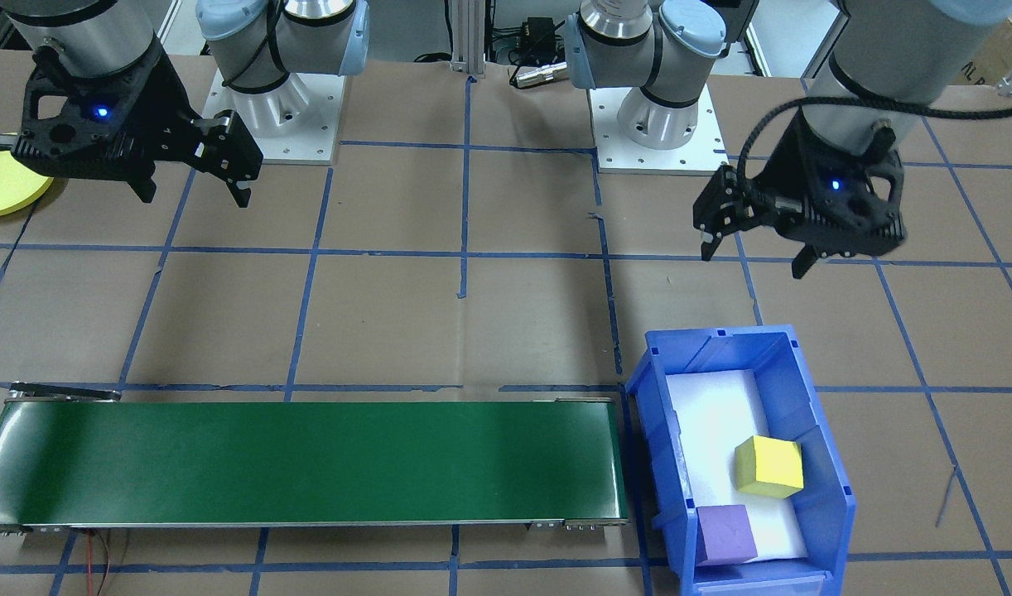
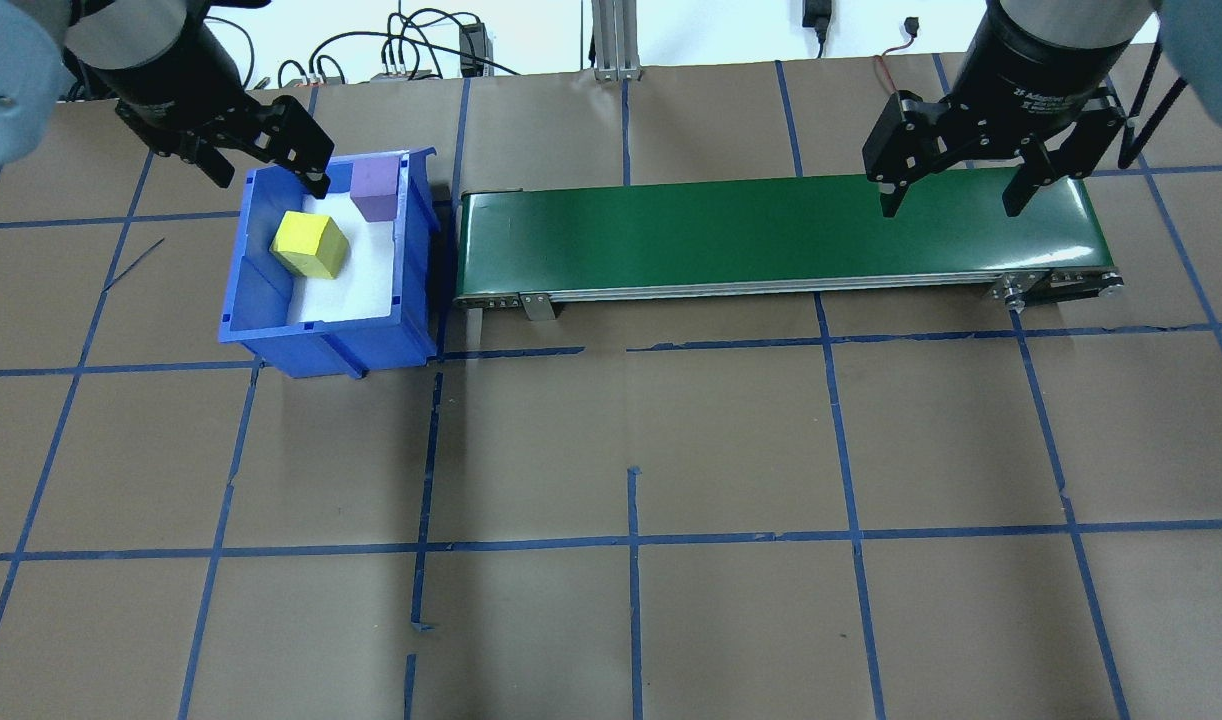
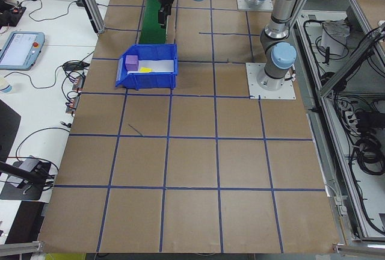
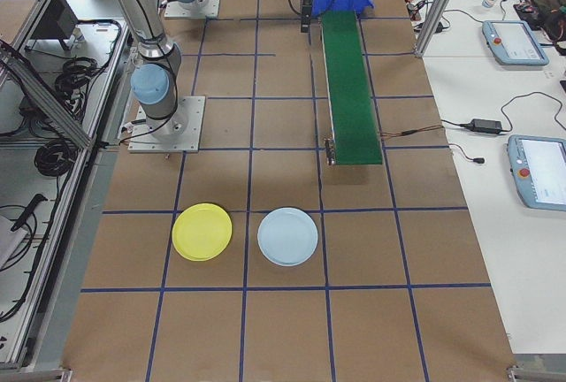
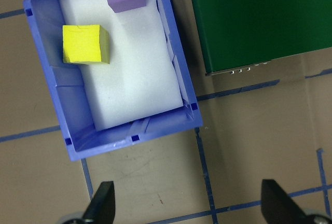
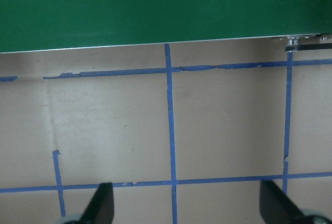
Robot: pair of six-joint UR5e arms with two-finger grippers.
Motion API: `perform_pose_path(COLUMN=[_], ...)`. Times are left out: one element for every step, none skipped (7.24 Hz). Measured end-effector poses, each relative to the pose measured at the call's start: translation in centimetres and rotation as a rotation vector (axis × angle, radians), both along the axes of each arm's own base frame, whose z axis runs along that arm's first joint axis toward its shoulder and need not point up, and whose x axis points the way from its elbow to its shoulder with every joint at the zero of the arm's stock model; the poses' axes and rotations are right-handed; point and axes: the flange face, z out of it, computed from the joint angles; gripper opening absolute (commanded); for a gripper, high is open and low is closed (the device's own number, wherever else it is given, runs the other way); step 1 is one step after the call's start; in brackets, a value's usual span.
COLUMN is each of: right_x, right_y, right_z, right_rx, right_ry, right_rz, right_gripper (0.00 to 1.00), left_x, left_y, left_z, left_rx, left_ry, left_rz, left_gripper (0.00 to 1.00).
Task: Move block left to right into plate
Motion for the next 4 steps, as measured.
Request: perform_pose_path(right_x=[0.0, 0.0, 0.0, 0.0], right_y=[0.0, 0.0, 0.0, 0.0], right_z=[0.0, 0.0, 0.0, 0.0], right_rx=[0.000, 0.000, 0.000, 0.000], right_ry=[0.000, 0.000, 0.000, 0.000], right_rz=[0.000, 0.000, 0.000, 0.001], right_gripper=[1.00, 1.00, 1.00, 1.00], left_x=[0.6, 1.1, 1.4, 1.6], left_y=[-4.1, -7.7, -9.6, -10.2], left_z=[-2.3, -5.1, -7.9, -10.0], left_rx=[-0.010, -0.004, 0.017, 0.030], left_ry=[-0.002, -0.005, -0.010, -0.019], left_rz=[-0.006, -0.044, -0.160, -0.327], left_gripper=[1.00, 1.00, 1.00, 1.00])
